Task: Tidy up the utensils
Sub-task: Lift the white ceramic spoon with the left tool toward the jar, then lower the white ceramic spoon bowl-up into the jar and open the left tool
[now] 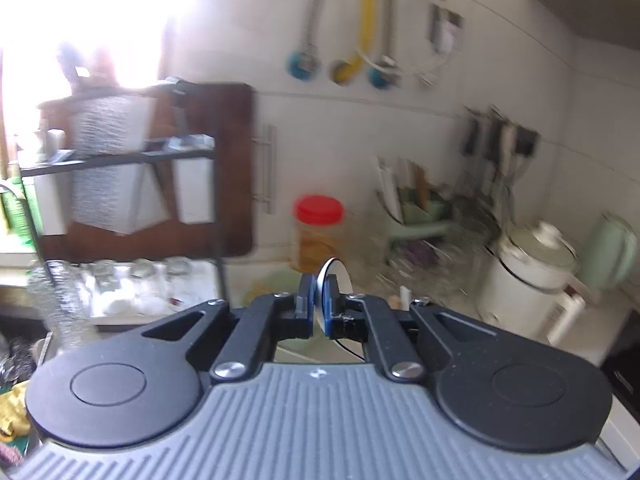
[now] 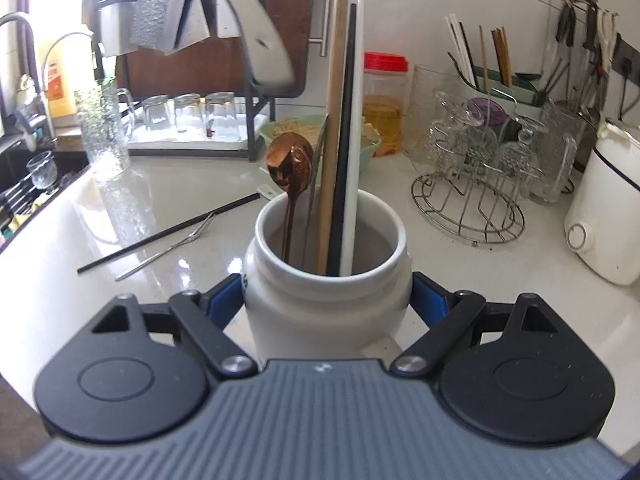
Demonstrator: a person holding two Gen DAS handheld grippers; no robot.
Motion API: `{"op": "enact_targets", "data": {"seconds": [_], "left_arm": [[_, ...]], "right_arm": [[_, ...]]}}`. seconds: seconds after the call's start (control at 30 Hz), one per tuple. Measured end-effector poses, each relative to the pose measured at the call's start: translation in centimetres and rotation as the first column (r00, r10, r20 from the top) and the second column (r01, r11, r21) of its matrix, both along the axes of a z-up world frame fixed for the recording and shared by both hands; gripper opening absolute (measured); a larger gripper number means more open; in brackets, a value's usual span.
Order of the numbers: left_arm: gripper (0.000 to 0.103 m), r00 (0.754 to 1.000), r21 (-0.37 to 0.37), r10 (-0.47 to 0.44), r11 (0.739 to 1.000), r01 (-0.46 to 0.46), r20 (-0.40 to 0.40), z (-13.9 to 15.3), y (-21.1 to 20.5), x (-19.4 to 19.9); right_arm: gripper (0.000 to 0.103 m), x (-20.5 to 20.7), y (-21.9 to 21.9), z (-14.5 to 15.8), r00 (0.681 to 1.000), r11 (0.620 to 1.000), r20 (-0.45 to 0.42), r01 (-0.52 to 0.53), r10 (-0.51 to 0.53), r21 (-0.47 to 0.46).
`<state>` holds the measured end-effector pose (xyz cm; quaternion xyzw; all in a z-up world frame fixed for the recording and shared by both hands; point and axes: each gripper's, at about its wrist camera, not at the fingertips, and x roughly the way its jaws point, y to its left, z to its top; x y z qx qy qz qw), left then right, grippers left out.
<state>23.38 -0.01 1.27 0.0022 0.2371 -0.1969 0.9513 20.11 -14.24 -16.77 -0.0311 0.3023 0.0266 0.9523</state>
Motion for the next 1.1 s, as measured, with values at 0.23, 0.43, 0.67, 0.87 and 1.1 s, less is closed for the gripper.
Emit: {"op": "enact_targets", "data": {"seconds": [0.23,0.43,0.67,0.87,1.1], "left_arm": [[0.005,0.996,0.086,-0.09,0.992,0.089,0.007,-1.6,-2.8,-0.9],[0.005,0.996,0.149,-0.085,0.985,0.083,0.012,-3.4,-3.9,-1.1],[0.005,0.995,0.235,-0.095,0.968,0.09,0.011,-6.0,-5.2,-1.6],[0.005,0.994,0.288,-0.112,0.951,0.11,-0.01,-7.4,-6.1,-2.1],[0.006,0.992,0.28,-0.09,0.953,0.112,-0.089,-8.7,-6.4,-2.4]], "right_arm": [[0.09,-0.2,0.3,-0.1,1.0,1.0,0.006,0.024,-0.024,0.006],[0.09,-0.4,0.4,-0.2,1.0,1.0,0.016,0.025,-0.025,0.009],[0.09,-0.6,0.2,-0.3,1.0,1.0,0.026,0.012,-0.013,0.013],[0.09,-0.7,0.1,-0.4,0.999,1.0,0.039,-0.001,0.0,0.013],[0.09,-0.9,0.0,-0.5,0.999,1.0,0.047,-0.012,0.012,0.014]]}}
